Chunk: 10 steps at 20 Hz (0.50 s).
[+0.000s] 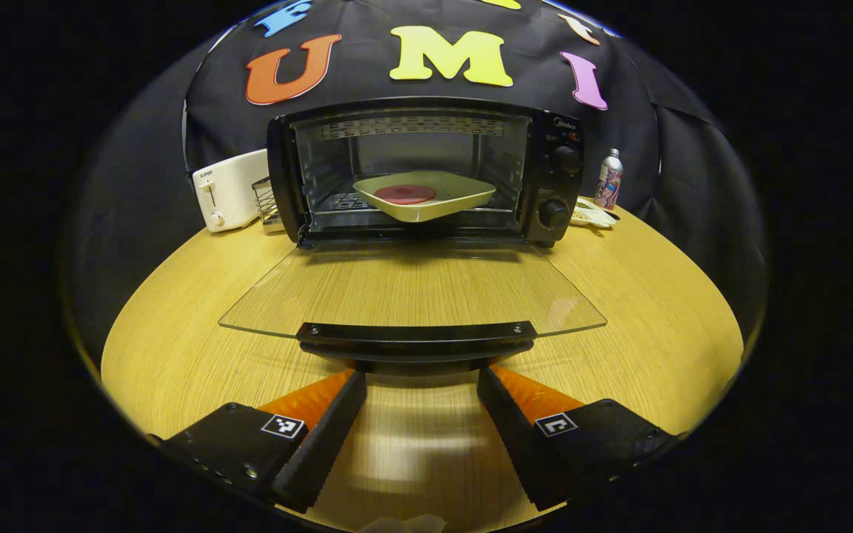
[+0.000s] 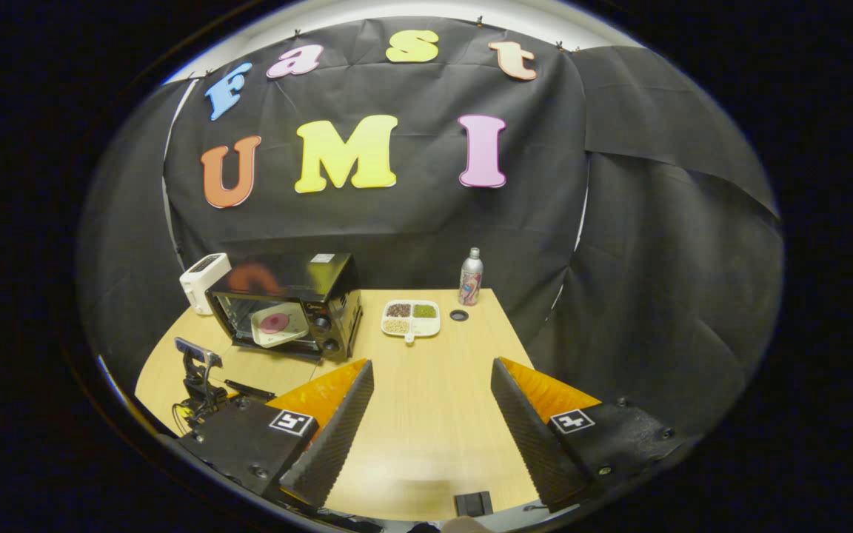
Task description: Open the electric oven with the left hand, put the food in, and close the electric oven.
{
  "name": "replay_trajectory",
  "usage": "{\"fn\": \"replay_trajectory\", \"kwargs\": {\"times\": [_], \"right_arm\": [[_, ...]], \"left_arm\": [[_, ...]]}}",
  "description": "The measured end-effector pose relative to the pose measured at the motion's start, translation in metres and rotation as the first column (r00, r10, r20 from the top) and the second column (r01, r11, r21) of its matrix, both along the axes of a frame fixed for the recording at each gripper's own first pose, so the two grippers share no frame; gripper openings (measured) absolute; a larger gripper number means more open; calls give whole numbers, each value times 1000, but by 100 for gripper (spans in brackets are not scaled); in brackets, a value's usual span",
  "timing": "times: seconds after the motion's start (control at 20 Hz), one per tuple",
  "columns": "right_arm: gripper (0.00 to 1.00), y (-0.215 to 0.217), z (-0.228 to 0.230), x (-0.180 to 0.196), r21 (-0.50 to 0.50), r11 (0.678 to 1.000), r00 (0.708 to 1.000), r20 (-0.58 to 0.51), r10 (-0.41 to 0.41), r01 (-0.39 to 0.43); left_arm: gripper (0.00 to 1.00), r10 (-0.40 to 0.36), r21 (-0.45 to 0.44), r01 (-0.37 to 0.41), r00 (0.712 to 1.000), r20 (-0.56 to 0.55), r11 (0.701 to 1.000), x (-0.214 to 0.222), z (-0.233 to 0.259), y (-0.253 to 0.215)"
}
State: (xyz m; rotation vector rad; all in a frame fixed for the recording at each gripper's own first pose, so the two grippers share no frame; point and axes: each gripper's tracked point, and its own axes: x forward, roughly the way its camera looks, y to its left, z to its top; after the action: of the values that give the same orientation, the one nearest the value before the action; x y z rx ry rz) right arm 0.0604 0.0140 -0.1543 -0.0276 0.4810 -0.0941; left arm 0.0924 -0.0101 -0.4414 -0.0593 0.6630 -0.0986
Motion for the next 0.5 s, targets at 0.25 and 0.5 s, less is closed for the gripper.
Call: {"fn": "replay_trajectory", "kwargs": {"times": [0.25, 0.5], "right_arm": [[96, -3, -2, 5, 11, 1000, 1000, 1, 8, -8], [96, -9, -2, 11, 55, 998, 1000, 22, 5, -6]], "left_arm": [[97, 9, 0, -9, 1000, 16, 1000, 9, 15, 3], [98, 23, 11, -23, 998, 52, 1000, 28, 52, 8]]}}
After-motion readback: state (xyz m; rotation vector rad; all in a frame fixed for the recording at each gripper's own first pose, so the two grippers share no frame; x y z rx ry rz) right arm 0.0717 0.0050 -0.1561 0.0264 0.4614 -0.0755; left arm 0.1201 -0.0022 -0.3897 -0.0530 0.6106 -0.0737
